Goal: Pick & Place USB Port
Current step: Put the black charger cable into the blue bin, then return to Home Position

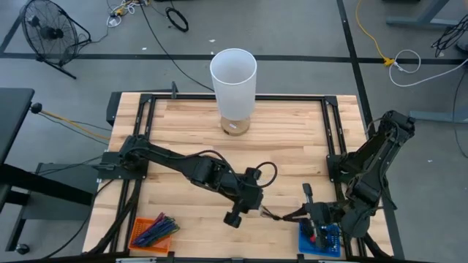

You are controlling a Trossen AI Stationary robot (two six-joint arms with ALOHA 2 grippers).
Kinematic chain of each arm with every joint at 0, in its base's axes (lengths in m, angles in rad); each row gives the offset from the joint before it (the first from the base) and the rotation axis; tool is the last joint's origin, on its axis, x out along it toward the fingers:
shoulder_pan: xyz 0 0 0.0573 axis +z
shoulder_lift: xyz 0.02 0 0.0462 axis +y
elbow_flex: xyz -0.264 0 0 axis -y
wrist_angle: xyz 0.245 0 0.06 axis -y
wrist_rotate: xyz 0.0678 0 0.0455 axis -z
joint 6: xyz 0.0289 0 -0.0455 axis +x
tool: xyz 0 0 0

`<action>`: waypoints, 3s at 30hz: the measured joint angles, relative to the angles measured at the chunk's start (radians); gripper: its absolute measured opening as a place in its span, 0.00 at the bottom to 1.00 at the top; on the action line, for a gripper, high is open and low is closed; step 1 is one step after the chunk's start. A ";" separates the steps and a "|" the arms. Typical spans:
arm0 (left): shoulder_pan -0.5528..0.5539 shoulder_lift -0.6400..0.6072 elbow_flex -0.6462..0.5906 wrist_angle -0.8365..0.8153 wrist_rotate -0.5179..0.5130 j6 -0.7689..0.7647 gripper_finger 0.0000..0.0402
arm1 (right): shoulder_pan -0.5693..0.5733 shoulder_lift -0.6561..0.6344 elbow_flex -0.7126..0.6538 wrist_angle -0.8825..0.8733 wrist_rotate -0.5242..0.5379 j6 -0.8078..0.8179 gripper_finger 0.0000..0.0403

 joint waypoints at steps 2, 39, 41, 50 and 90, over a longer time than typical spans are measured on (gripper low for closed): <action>0.000 -0.012 -0.001 -0.036 -0.001 -0.013 0.20 | 0.010 0.000 0.000 -0.090 -0.047 0.107 0.00; -0.011 -0.042 -0.001 -0.224 -0.006 -0.125 0.19 | 0.166 0.118 0.000 -0.633 -0.872 1.455 0.06; -0.011 -0.042 -0.001 -0.224 -0.006 -0.125 0.19 | 0.166 0.129 0.000 -0.631 -0.874 1.442 0.10; -0.011 -0.041 -0.001 -0.223 -0.006 -0.116 0.19 | 0.164 0.135 0.000 -0.629 -0.837 1.454 0.31; 0.113 -0.780 -0.739 -0.174 -0.438 -0.134 0.19 | -0.317 0.124 -0.034 -0.833 0.209 0.833 0.42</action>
